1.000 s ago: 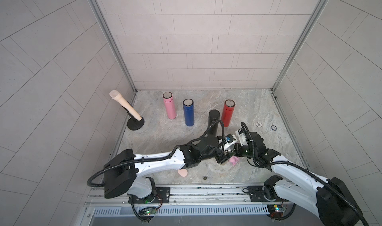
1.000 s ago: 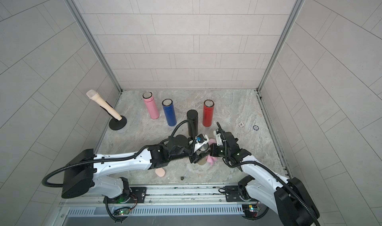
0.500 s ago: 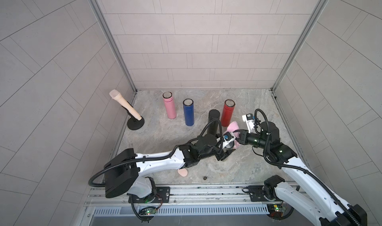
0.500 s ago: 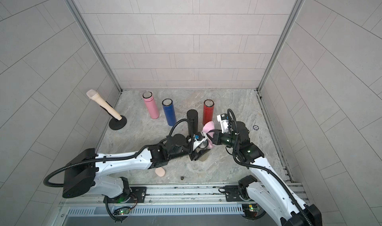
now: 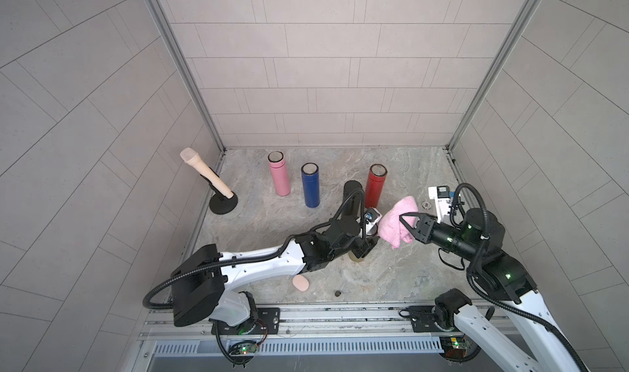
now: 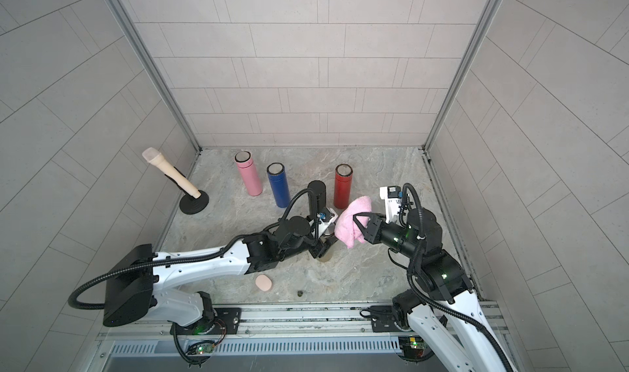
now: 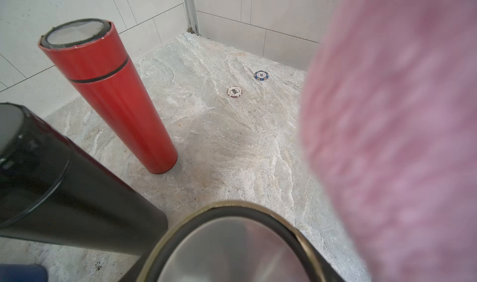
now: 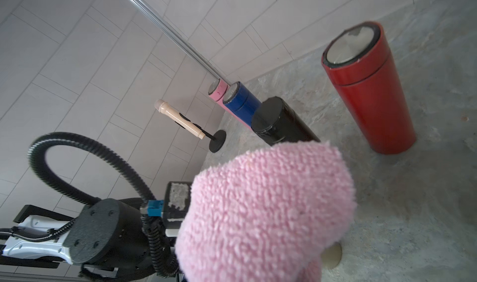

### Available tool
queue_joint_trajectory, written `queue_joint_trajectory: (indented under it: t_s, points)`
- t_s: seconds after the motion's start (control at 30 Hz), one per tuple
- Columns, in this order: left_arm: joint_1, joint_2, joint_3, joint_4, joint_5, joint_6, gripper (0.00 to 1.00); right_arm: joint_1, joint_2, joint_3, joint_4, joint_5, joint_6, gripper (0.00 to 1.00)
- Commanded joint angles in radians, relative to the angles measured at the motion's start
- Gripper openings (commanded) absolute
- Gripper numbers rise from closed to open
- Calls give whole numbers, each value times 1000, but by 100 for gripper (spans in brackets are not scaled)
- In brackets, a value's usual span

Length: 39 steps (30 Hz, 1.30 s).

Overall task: Wipe the surface of the thermos
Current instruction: Wipe the dirt from the surface of the thermos.

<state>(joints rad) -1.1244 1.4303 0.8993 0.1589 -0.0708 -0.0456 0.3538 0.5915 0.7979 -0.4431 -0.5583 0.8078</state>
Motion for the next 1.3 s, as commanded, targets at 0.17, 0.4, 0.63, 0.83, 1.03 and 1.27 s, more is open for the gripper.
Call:
queue_joint_trajectory:
  t_s: [0.17,0.4,0.63,0.83,1.03,1.27]
  points:
    - [-1,4,2,31,101,-13,0,43,95,-83,136,-41,65,0]
    - [0,27,2,53,141,-32,0,194,269,-5,171,-9,10,0]
    - [-1,36,-5,70,118,-43,0,205,385,5,166,1,-48,0]
    - [3,1,-38,61,56,-44,0,206,215,-8,-70,27,-121,0]
    - [5,-10,-30,44,63,-31,0,206,73,-11,-141,67,-130,0]
    - [5,15,-16,44,84,-29,0,208,226,32,-2,88,-145,0]
